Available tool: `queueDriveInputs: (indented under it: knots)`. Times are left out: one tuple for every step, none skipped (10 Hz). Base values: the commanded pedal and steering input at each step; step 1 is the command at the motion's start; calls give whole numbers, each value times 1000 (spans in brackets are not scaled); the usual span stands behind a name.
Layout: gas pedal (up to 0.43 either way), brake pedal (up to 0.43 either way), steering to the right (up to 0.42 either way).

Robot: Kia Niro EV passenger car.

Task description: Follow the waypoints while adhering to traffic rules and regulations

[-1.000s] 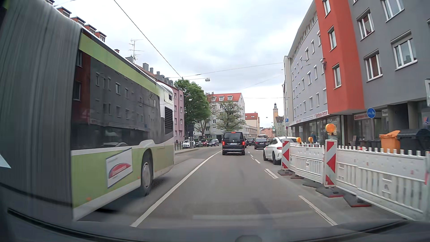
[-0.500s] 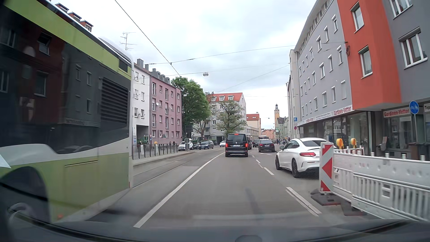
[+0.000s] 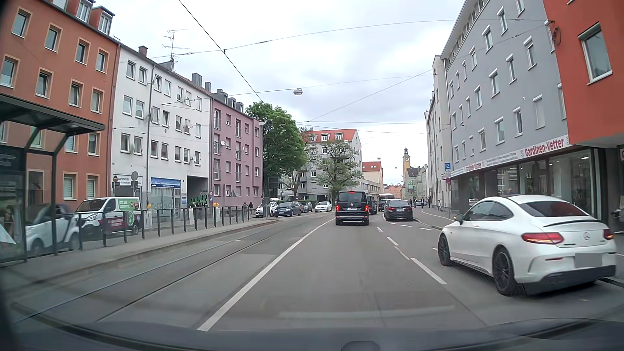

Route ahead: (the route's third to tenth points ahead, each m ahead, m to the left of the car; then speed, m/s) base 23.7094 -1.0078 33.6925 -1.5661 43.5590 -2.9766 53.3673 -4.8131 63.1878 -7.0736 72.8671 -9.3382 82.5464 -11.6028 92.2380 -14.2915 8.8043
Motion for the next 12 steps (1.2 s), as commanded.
queueDriveInputs:
  knots:
    - [150, 0, 0]
    - [150, 0, 3]
    - [150, 0, 6]
    - [150, 0, 8]
    - [150, 0, 12]
    - [150, 0, 21]
    - [138, 0, 24]
    - [138, 0, 24]
    - [118, 0, 25]
    - [118, 0, 25]
    - [118, 0, 23]
    - [110, 0, 20]
